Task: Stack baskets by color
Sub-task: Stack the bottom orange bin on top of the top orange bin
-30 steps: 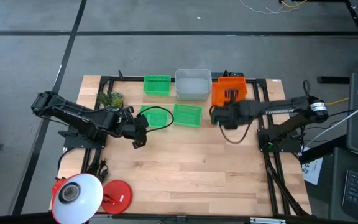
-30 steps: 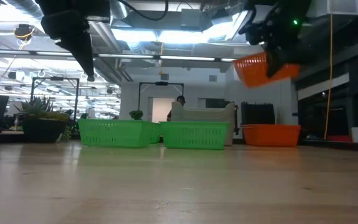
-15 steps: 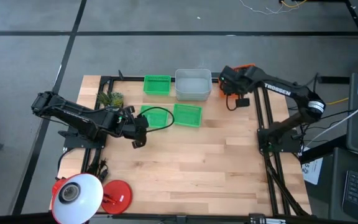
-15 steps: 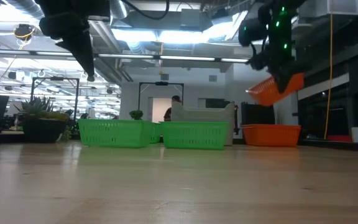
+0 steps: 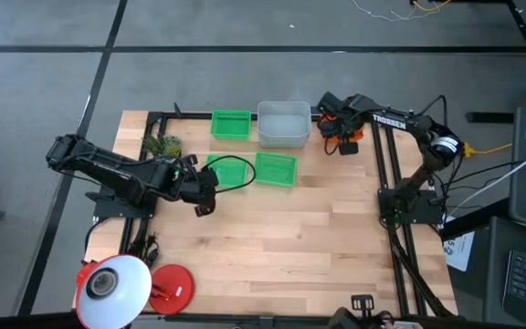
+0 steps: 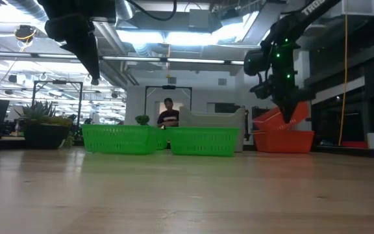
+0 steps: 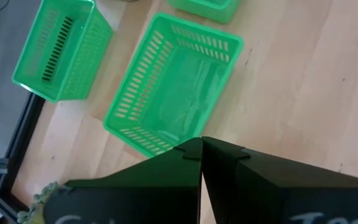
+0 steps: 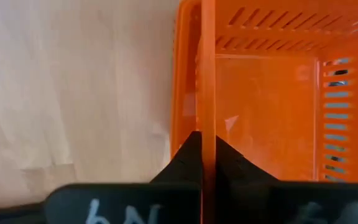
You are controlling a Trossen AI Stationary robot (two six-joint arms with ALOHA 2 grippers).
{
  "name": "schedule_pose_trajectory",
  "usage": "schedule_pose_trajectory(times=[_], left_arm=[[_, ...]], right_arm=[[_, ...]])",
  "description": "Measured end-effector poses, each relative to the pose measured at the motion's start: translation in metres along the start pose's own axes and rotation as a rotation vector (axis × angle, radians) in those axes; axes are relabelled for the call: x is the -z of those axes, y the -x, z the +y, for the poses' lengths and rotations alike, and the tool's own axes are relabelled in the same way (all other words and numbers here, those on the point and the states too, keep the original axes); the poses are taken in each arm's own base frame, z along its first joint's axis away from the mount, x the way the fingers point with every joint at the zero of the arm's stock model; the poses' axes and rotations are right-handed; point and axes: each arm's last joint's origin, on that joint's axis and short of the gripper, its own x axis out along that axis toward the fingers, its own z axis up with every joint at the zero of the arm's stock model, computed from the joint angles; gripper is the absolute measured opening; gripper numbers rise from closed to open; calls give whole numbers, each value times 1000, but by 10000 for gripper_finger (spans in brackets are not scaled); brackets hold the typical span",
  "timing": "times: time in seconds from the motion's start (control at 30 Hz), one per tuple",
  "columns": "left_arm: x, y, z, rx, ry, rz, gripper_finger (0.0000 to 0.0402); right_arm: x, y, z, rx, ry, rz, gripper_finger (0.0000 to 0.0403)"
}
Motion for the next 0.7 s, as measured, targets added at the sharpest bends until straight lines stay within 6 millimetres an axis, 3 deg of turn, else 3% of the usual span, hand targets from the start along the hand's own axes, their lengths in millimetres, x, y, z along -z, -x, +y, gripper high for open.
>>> schedule_pose_trajectory(times=[0.47,0.7], left_arm=[[-1,0,-1,7,9,-13,0],[-1,0,-1,7,9,-13,0]], right_arm=[[-6,-8,-9,-10,-17,-109,5],[-3,-10,-12,-58,-45,-152,62]])
